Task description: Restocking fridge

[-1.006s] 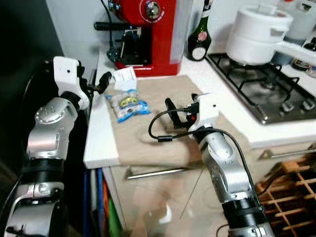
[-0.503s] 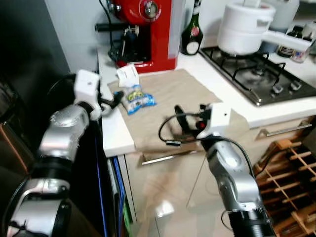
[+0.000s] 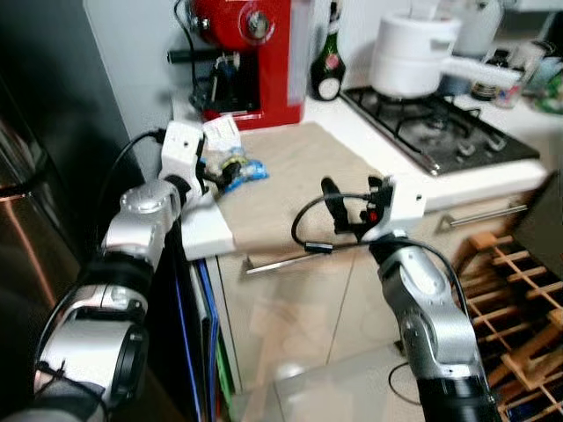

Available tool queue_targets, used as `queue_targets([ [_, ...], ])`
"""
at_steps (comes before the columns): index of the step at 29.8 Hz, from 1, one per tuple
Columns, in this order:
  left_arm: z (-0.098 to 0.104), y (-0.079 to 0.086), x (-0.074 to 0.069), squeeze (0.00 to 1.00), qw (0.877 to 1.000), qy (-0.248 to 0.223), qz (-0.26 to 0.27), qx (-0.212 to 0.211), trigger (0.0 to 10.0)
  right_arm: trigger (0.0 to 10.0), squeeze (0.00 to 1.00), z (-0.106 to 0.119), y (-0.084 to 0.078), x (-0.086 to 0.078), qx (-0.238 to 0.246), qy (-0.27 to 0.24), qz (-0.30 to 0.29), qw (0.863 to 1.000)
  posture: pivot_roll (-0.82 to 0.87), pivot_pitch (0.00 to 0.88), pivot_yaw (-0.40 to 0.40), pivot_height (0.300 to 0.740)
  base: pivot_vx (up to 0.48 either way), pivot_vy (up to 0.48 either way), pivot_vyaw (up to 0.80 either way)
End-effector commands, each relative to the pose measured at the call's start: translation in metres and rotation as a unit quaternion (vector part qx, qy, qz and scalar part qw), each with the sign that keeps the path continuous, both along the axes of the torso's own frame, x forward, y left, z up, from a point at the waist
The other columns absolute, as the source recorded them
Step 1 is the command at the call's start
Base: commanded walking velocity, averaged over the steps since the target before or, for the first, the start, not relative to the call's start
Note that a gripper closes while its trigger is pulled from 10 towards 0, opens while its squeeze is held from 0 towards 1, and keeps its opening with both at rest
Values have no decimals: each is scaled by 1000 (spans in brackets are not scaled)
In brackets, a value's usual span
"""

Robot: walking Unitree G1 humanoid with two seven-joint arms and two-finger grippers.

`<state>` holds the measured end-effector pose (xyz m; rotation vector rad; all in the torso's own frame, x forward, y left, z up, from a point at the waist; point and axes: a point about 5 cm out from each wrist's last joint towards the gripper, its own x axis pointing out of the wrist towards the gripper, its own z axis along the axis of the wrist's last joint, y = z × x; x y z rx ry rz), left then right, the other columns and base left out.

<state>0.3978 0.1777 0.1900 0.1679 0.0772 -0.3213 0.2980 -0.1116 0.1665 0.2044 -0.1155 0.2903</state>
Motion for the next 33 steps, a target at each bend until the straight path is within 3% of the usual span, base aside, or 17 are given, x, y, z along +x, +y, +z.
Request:
queue_targets([
  [1,-2,6,1,0,1000,-3,17,18,10000,10000,82,5,4,2,-4,-3,7,1000,-126,0,59,740,0,0,0],
  [7,-3,14,3,0,998,0,60,-12,10000,10000,78,4,6,1,-6,-2,9,1000,-133,0,74,740,0,0,0],
  [8,-2,17,-6,0,998,-19,57,-34,10000,10000,82,7,4,-5,-23,-14,3,1000,-145,0,88,740,0,0,0],
  [9,2,19,-20,0,997,-50,48,-46,10000,10000,82,9,2,-14,-43,-27,-4,999,-143,0,87,740,0,0,0],
  [11,10,20,-65,0,990,-101,46,-82,10000,10000,78,7,-7,-35,-86,-36,-17,996,-129,0,77,740,0,0,0],
  [12,10,20,-65,0,990,-101,46,-82,10000,10000,78,7,-7,-35,-86,-36,-17,996,-129,0,77,740,0,0,0],
  [14,9,11,-108,0,987,-120,47,-93,10000,10000,90,2,-18,-54,-104,-34,-27,994,-89,0,42,740,0,0,0],
  [15,9,11,-108,0,987,-120,47,-93,10000,10000,90,2,-18,-54,-104,-34,-27,994,-89,0,42,740,0,0,0],
  [17,-3,-7,-139,0,989,-104,31,-101,10000,10000,94,-1,-29,-65,-122,-39,-37,991,-68,0,14,740,0,0,0],
  [20,-7,-13,-150,0,989,-90,25,-112,10000,10000,98,-1,-33,-67,-127,-40,-42,990,-64,0,10,740,0,0,0],
  [21,-12,-18,-163,0,989,-77,16,-128,10000,10000,98,-1,-37,-69,-134,-44,-45,989,-50,0,-9,740,0,0,0],
  [24,-15,-22,-172,0,988,-71,23,-137,10000,10000,102,-1,-39,-69,-136,-45,-46,989,-43,0,-22,740,0,0,0],
  [26,-5,-24,-165,0,987,-103,38,-117,10000,10000,102,3,-31,-58,-132,-63,-36,989,-32,0,-39,740,480,0,0],
  [33,17,-20,-158,0,986,-134,35,-98,10000,10000,102,11,-28,-50,-116,-74,-44,989,-31,0,-36,740,480,0,0],
])
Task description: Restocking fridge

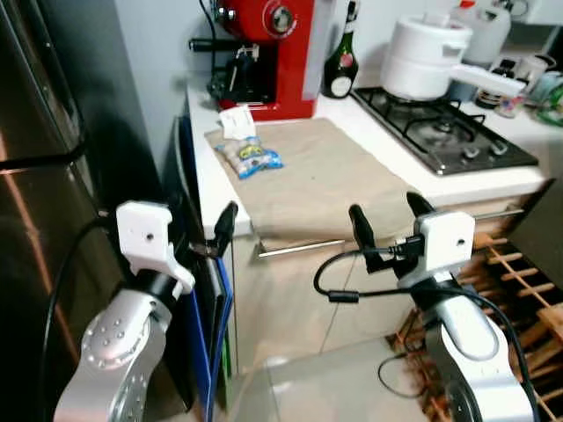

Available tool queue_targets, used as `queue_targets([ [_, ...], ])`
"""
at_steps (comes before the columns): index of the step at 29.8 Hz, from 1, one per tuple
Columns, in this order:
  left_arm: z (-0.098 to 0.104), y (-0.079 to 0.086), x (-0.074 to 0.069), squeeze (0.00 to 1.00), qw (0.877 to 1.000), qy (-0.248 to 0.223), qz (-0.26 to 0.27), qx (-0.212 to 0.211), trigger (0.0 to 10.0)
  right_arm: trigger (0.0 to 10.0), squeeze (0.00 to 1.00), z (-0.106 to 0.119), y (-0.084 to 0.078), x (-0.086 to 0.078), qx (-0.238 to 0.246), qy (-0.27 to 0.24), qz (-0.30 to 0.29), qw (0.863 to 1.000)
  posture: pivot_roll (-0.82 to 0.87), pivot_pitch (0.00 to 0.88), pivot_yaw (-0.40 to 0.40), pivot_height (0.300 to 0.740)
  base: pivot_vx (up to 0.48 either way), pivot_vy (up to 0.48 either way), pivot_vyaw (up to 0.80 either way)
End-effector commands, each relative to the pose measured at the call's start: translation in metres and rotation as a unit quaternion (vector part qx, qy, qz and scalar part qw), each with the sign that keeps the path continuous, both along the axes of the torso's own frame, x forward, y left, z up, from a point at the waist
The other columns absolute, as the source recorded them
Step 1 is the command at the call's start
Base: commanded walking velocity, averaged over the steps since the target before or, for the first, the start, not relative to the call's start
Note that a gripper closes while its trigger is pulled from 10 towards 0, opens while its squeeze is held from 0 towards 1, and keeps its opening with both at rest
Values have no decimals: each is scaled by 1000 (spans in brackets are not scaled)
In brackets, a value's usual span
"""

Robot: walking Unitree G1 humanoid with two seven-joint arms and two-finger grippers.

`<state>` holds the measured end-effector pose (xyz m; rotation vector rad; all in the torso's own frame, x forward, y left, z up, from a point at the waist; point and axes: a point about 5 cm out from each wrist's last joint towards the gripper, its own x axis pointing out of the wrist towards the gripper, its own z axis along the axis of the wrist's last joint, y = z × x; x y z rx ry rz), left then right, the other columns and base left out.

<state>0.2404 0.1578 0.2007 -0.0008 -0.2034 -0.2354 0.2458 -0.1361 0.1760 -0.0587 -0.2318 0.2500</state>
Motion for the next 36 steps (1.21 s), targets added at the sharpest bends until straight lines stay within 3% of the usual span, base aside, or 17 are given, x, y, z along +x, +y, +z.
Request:
queue_targets([
  [1,6,0,0,0,1000,-6,2,6,10000,10000,102,1,-3,3,4,-2,-10,1000,-31,0,-36,740,480,0,0],
  [12,24,-7,10,0,999,-35,-13,14,10000,10000,106,21,-5,20,12,-47,-26,999,-45,0,-18,740,480,0,0],
  [20,16,-17,14,0,998,1,-44,36,10000,10000,106,22,-6,24,17,-50,-31,998,-47,0,-14,740,472,0,0],
  [29,15,7,37,0,999,45,15,11,10000,10000,106,22,-2,28,35,-33,-14,999,-52,0,-12,740,153,0,0],
  [36,11,38,72,0,996,75,45,30,10000,10000,102,20,8,30,45,-20,11,999,-48,0,-20,740,0,0,0],
])
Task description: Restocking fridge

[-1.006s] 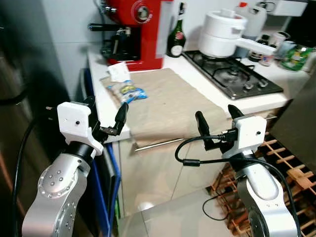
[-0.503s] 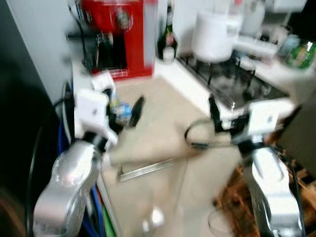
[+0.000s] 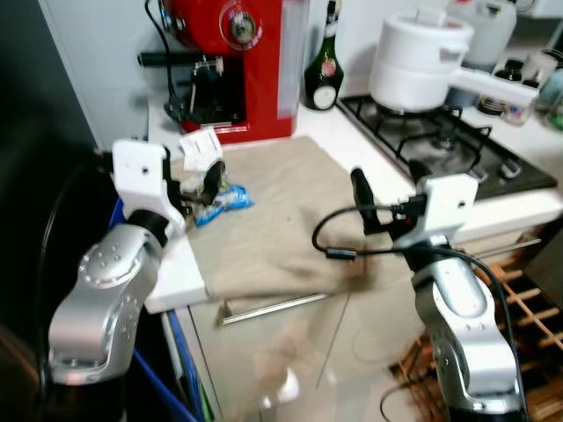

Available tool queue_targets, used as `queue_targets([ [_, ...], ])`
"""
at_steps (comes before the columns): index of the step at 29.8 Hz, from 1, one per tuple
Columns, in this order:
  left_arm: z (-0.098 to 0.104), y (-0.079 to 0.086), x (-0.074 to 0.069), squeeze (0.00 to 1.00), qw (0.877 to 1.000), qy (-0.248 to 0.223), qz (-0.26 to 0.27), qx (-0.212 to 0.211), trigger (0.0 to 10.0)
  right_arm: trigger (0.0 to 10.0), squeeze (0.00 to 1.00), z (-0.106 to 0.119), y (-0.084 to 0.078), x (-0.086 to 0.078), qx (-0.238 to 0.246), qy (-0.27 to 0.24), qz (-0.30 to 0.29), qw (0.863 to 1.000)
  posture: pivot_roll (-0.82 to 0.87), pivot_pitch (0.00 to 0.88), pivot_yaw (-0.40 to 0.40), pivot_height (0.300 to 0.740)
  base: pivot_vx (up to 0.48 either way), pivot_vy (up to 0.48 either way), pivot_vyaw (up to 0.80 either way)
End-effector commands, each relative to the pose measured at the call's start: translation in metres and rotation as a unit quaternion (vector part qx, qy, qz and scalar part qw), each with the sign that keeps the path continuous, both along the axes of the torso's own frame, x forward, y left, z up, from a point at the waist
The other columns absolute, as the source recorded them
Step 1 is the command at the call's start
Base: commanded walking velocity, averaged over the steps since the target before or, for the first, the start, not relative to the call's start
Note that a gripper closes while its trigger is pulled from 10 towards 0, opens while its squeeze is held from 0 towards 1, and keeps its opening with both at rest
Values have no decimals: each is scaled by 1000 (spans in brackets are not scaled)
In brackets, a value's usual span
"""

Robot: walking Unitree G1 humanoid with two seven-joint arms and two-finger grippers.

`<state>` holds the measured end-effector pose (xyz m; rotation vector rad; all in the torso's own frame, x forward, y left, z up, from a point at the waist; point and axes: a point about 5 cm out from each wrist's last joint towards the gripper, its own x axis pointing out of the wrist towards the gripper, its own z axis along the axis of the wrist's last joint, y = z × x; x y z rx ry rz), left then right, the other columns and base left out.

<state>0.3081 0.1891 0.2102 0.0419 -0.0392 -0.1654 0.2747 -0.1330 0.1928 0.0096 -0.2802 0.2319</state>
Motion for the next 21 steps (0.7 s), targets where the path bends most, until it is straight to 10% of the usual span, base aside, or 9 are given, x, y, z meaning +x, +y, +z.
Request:
queue_targets([
  [1,-1,8,9,0,1000,2,4,7,10000,10000,102,3,6,0,9,0,19,1000,-53,0,-17,740,0,0,0],
  [8,-15,15,41,0,999,36,-3,32,10000,10000,102,4,6,-6,10,3,22,1000,-94,0,15,740,0,0,0],
  [11,-7,16,33,0,1000,15,-2,16,10000,10000,106,5,4,-12,10,1,13,1000,-115,0,35,740,0,0,0],
  [17,-18,-1,-90,0,998,-25,-4,-52,10000,10000,114,-13,-22,-57,-38,23,-39,998,-82,0,32,740,0,0,0],
  [21,-39,-13,-115,0,999,2,-24,-43,10000,10000,110,-26,-30,-63,-50,53,-36,997,-63,0,6,740,0,0,0],
])
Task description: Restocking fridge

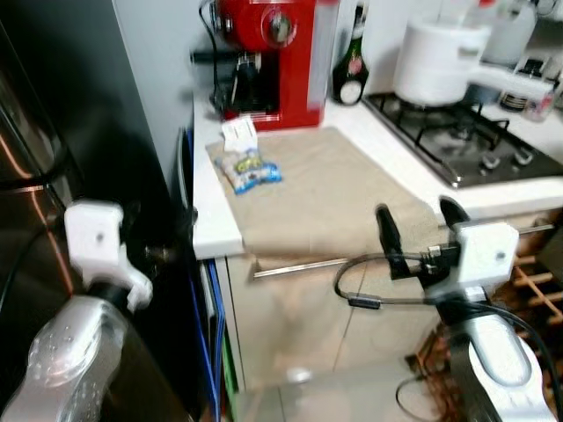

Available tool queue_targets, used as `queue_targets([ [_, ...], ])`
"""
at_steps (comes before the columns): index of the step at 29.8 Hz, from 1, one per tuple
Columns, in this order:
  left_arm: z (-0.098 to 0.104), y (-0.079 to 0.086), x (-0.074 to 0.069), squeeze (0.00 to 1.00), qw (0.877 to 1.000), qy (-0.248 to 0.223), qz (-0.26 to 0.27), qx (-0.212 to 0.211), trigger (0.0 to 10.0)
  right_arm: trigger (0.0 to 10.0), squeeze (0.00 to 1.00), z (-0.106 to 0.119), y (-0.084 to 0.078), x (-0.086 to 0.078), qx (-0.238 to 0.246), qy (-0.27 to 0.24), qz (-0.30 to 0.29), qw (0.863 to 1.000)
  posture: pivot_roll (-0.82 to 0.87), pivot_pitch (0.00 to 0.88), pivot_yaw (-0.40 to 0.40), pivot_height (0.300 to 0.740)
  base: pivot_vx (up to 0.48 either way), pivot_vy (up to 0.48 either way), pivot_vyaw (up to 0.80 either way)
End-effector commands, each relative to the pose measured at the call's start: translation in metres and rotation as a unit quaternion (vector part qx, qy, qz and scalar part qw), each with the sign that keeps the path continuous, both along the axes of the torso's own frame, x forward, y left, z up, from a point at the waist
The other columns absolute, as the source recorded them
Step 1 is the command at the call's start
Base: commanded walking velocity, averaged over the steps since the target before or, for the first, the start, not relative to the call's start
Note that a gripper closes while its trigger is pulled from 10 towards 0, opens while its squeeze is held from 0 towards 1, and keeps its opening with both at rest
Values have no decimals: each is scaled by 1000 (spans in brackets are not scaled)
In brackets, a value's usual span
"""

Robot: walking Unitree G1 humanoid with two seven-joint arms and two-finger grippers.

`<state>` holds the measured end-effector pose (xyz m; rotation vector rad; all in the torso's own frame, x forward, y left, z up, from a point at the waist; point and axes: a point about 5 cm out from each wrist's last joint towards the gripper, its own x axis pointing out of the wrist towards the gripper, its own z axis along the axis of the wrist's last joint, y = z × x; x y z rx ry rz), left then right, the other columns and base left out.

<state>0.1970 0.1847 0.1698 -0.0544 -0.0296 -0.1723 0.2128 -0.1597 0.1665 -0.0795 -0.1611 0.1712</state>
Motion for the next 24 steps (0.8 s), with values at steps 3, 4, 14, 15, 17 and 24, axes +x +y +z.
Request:
queue_targets([
  [3,-13,-17,-17,0,999,28,-32,-8,10000,10000,118,-6,-5,5,-7,19,18,1000,-41,0,-27,740,0,0,0],
  [4,-14,-18,-20,0,999,36,-15,-22,10000,10000,114,-8,0,9,-9,26,36,999,-33,0,-40,740,0,0,0],
  [14,3,-1,2,0,998,-11,53,-17,10000,10000,110,-1,12,28,21,22,58,998,-26,0,-51,740,258,50,0],
  [15,3,-3,3,0,999,-11,50,-15,10000,10000,110,-1,12,29,21,22,59,998,-26,0,-51,740,446,0,0],
  [17,3,-5,3,0,999,-11,49,-14,10000,10000,110,-2,12,28,20,22,60,998,-30,0,-48,740,446,0,0],
  [24,3,-7,8,0,998,0,59,-12,10000,10000,110,-5,14,31,23,28,60,998,-34,0,-41,740,444,0,0],
])
